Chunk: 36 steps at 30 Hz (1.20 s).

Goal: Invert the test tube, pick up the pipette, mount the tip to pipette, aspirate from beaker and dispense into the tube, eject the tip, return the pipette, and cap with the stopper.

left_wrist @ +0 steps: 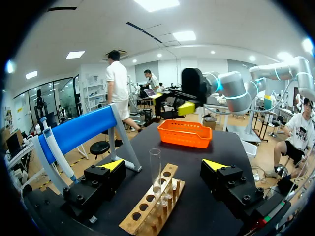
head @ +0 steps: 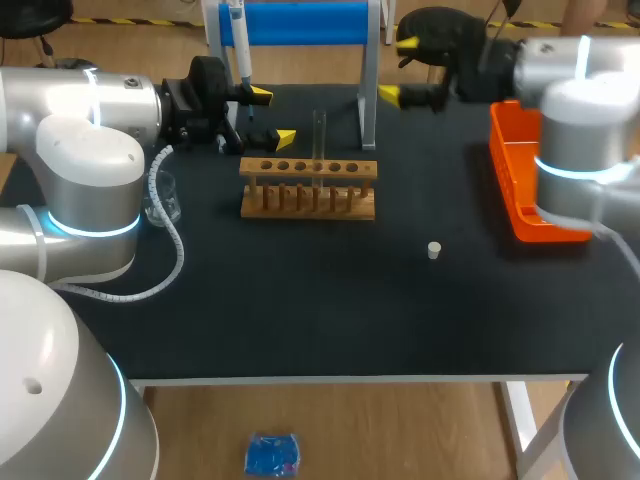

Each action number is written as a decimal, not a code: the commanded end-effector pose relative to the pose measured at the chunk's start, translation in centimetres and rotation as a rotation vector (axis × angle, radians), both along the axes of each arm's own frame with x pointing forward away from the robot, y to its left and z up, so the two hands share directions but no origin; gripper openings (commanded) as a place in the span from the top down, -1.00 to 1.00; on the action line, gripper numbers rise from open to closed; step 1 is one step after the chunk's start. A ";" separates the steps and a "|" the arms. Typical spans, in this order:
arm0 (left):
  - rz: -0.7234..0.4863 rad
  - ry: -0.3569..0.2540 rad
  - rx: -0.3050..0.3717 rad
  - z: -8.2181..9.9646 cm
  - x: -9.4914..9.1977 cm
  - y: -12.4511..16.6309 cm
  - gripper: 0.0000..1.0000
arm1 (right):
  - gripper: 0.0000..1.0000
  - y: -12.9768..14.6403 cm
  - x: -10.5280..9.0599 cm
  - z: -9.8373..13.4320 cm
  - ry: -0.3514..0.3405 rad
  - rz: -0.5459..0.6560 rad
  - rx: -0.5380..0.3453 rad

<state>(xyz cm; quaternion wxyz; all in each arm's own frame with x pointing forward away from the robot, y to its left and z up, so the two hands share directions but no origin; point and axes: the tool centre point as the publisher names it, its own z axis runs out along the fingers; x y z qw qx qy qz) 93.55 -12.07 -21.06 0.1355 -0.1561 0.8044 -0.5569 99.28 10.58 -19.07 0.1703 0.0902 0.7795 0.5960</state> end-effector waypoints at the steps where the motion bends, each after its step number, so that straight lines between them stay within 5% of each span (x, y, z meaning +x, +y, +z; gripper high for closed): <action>1: -0.001 0.000 0.000 0.0 0.0 0.0 -1.00 | -1.00 -7.9 -8.3 -0.4 0.001 -0.003 -0.020; 9: -0.001 0.000 0.000 0.0 0.0 0.0 -1.00 | -1.00 -11.0 -13.8 -4.8 0.093 0.031 -0.027; 16: -0.001 0.000 0.000 0.0 0.0 0.0 -1.00 | -1.00 -12.0 -15.9 -7.7 0.088 0.076 -0.016; 36: -0.001 0.000 0.000 0.0 0.0 0.0 -1.00 | -1.00 -12.2 -16.1 -8.4 0.086 0.079 -0.032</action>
